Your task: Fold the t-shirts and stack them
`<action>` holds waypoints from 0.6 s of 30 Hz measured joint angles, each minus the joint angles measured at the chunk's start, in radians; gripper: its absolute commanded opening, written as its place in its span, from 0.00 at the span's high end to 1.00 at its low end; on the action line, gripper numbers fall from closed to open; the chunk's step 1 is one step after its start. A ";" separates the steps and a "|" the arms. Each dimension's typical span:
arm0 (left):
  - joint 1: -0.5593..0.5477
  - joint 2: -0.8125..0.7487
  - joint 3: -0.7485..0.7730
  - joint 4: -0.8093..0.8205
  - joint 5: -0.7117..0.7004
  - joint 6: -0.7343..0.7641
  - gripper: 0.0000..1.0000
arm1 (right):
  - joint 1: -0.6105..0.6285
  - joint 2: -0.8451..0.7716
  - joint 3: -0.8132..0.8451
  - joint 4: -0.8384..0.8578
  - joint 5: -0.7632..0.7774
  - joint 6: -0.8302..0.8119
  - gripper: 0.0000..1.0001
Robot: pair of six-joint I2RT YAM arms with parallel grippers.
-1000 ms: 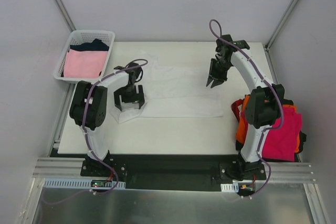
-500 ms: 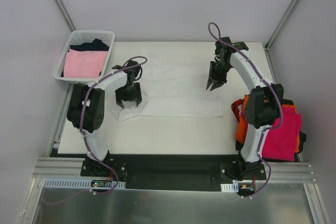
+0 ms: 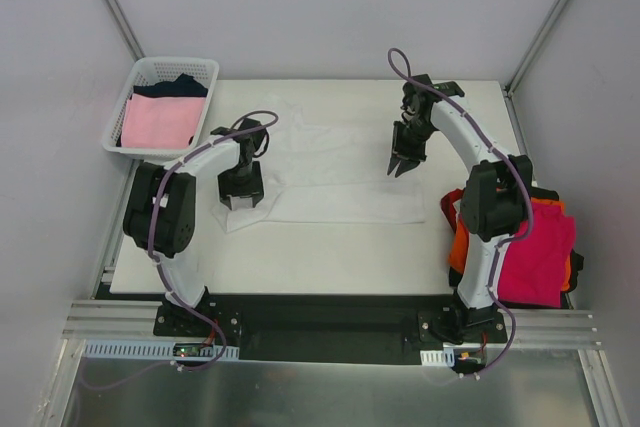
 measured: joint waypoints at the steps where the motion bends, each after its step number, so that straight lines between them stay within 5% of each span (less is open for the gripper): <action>1: 0.000 0.001 -0.007 0.002 0.000 0.000 0.41 | 0.000 0.000 0.000 0.000 -0.001 -0.002 0.73; 6: 0.000 0.015 -0.021 0.011 0.001 0.005 0.45 | -0.002 0.000 0.000 0.000 -0.004 -0.003 0.73; 7: 0.001 0.019 -0.021 0.017 0.001 0.008 0.57 | -0.002 0.000 0.000 0.000 -0.004 -0.003 0.73; 12: 0.003 0.026 -0.021 0.029 0.000 0.027 0.79 | -0.002 0.000 0.000 0.000 -0.004 -0.003 0.73; 18: 0.010 0.034 -0.014 0.028 0.000 0.043 0.79 | -0.002 0.002 0.000 0.000 -0.005 -0.003 0.73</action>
